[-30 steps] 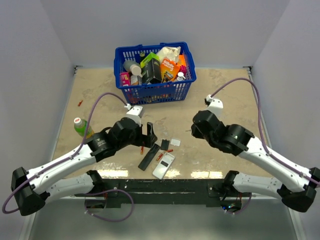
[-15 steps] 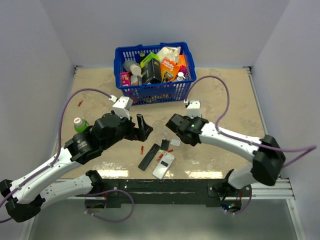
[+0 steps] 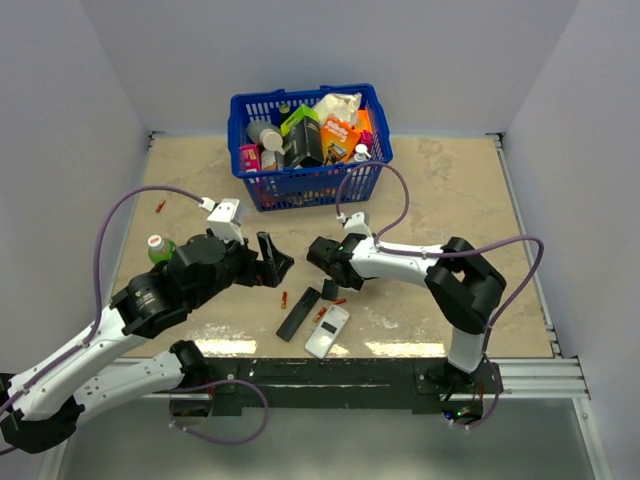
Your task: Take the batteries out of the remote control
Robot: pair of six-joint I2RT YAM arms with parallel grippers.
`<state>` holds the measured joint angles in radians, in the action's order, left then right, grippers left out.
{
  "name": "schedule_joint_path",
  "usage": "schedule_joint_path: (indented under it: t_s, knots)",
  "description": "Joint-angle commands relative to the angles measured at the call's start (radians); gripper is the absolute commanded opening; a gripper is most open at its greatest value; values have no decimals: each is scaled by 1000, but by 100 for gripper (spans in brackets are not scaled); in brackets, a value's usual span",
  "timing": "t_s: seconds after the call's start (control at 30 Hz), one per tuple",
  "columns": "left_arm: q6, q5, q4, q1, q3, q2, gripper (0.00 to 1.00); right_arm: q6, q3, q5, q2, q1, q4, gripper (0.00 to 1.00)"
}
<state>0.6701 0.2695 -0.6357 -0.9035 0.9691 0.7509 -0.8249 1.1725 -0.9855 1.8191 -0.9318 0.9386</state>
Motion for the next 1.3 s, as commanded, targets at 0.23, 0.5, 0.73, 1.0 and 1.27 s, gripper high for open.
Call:
schedule_joint_path:
  t_s: [0.23, 0.5, 0.73, 1.0, 1.27]
  knots:
    - [33, 14, -7, 6, 16, -7, 100, 69, 122, 191, 224, 85, -175, 12]
    - [42, 23, -13, 6, 8, -7, 100, 110, 214, 235, 304, 99, -199, 26]
    - [34, 31, -16, 6, 25, -4, 100, 173, 150, 384, 145, 125, -305, 38]
    - [25, 24, -18, 6, 28, 1, 100, 176, 145, 373, -79, 129, -228, 43]
    - [-20, 7, 21, 6, 34, -28, 100, 217, -2, 565, -558, 128, -257, 99]
